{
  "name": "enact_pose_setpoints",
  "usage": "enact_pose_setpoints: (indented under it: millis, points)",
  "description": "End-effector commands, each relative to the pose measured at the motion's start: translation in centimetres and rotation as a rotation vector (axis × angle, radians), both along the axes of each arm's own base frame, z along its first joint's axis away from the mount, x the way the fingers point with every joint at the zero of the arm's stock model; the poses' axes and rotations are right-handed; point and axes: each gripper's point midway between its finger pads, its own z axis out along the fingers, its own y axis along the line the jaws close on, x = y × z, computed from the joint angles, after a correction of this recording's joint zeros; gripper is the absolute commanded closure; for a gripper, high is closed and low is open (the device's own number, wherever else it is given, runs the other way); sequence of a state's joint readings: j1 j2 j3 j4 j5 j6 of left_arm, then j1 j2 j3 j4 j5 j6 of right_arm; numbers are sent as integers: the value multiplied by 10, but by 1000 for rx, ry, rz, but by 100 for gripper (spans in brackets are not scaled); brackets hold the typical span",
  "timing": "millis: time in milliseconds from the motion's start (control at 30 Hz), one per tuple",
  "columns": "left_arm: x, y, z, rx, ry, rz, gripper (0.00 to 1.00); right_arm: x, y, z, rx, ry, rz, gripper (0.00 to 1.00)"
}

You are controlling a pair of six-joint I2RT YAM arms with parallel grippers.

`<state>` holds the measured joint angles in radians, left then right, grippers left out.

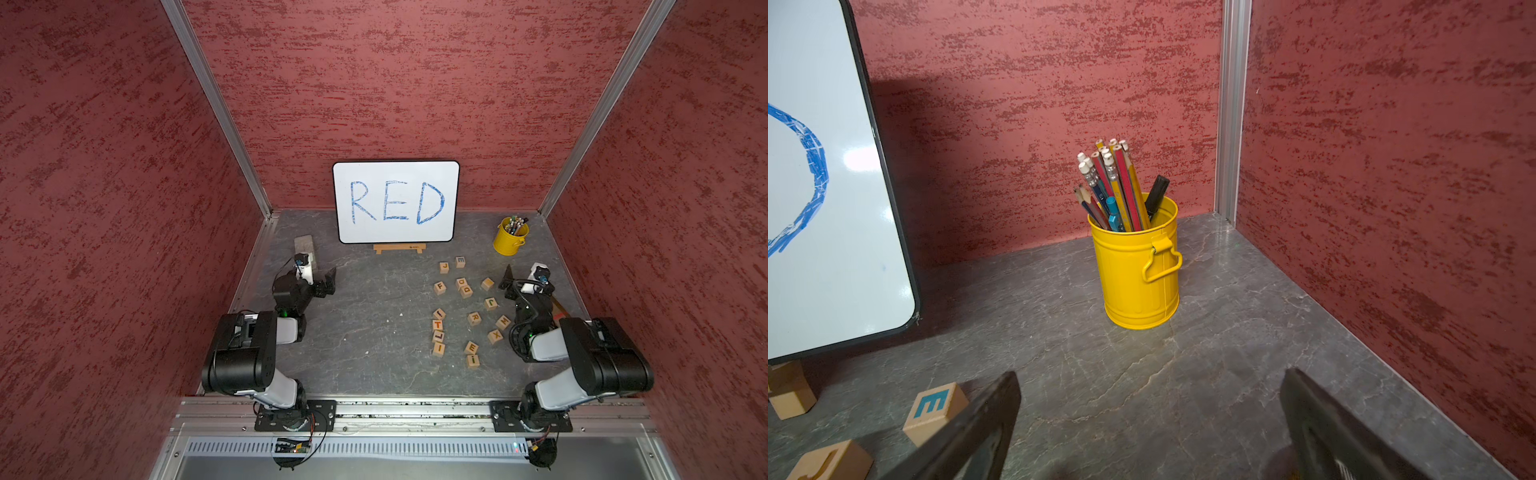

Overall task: Assemble the uppercase word "red" with letter blocks
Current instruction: Pick up the letter block from the center of the board.

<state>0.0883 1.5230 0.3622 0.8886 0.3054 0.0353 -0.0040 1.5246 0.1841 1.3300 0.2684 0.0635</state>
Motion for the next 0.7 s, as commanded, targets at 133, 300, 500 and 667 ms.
enact_pose_setpoints:
  millis: [133, 300, 500, 667]
  points:
    - [1, -12, 38, 12, 9, -69, 1, 4, -5, 22, 6, -35, -25, 1]
    - [13, -1, 57, 30, 148, -39, 1, 16, -13, 50, 35, -1, -75, 5]
    - [7, -1, 93, 121, 281, -63, 1, 29, -7, 55, 165, 94, -49, 15]
    - [-8, -9, 113, 155, 394, -114, 0, 35, 21, 37, 287, 231, 85, 17]
